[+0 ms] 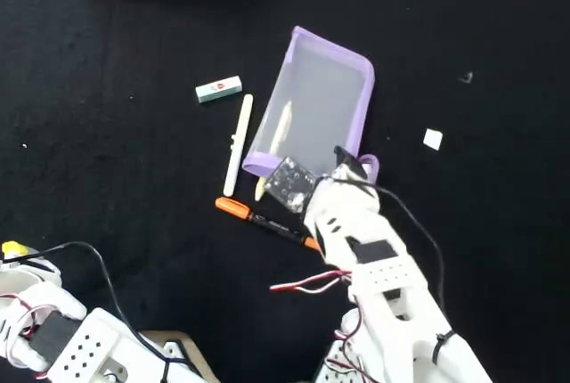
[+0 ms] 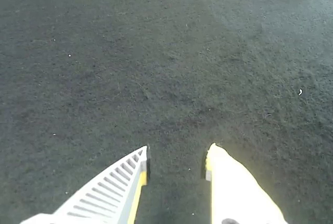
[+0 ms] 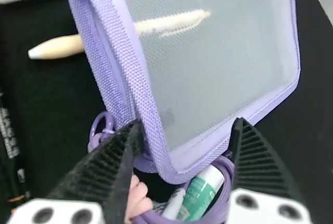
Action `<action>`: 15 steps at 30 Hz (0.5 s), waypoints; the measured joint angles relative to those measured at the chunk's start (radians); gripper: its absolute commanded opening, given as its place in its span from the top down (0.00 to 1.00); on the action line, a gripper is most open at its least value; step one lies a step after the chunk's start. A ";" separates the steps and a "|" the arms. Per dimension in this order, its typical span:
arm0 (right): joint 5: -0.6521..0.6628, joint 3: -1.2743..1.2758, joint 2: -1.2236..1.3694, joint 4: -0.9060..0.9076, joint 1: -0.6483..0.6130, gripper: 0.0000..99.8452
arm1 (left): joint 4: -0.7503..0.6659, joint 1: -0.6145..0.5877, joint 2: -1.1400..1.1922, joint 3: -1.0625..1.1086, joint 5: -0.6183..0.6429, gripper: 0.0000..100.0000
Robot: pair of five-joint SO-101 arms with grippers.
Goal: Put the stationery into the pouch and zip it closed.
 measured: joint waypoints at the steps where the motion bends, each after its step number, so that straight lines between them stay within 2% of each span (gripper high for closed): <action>1: 0.015 0.012 0.000 -0.015 0.000 0.73 | 0.000 0.000 0.000 0.000 0.000 0.80; 4: 0.041 0.031 0.000 -0.038 0.000 0.78 | 0.000 0.000 0.000 0.000 0.000 0.80; 9: 0.086 0.032 0.000 -0.046 0.002 0.95 | 0.000 0.000 0.000 0.000 0.000 0.80; 15: 0.103 0.032 0.000 -0.104 0.011 0.99 | 0.000 0.000 0.000 0.000 0.000 0.80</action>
